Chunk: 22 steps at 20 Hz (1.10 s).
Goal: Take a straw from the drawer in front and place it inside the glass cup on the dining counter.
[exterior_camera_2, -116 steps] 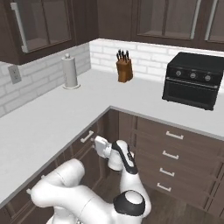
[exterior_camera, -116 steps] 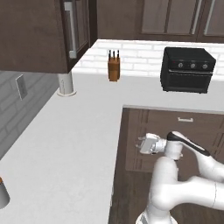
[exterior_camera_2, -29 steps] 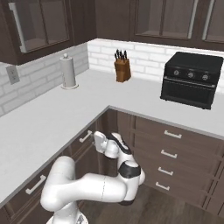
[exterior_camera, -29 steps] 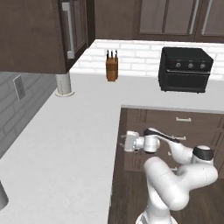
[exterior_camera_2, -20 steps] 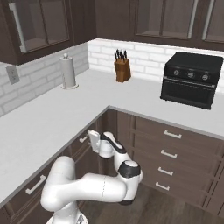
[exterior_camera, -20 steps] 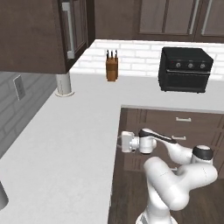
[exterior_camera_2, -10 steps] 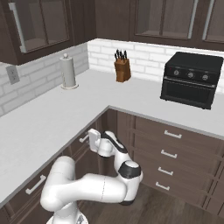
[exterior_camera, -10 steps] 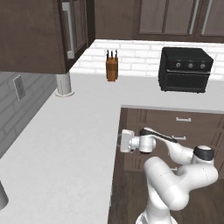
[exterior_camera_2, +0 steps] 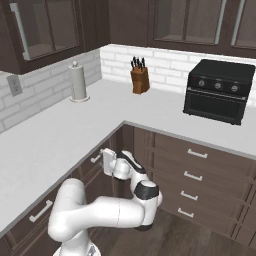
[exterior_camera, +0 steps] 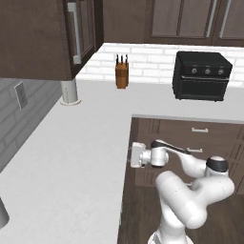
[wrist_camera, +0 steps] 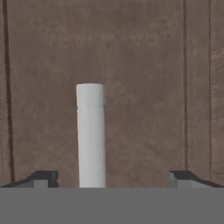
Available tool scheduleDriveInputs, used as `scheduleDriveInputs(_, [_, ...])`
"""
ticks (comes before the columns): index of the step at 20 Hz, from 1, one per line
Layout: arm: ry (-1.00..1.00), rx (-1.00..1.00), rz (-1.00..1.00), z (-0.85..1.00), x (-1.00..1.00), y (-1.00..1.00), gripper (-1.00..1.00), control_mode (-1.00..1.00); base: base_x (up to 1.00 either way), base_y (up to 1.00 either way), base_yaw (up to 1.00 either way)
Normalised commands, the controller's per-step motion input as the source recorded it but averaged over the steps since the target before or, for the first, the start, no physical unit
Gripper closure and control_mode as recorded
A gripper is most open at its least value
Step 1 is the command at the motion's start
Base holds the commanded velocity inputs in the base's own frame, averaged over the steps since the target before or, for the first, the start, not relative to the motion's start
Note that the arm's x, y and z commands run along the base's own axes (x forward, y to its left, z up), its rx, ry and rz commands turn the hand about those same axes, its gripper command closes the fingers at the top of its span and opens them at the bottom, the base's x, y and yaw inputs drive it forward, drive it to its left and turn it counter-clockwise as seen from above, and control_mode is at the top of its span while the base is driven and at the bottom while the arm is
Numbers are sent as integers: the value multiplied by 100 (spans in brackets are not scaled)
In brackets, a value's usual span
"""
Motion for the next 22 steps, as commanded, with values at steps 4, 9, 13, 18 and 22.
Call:
scheduleDriveInputs(4, [-2, 10, 2, -46, 27, 1, -100, -100, 0, 0, 0])
scheduleDriveInputs(9, [-10, 11, 5, -22, 3, 17, -100, -100, 0, 0, 0])
scheduleDriveInputs(13, [-11, 12, 7, -17, -2, 27, -100, -100, 0, 0, 0])
scheduleDriveInputs(18, [-2, 12, 6, -43, 0, 24, -100, -100, 0, 0, 0])
scheduleDriveInputs(22, [0, 14, 6, -53, 1, 17, 100, -100, 0, 0, 0])
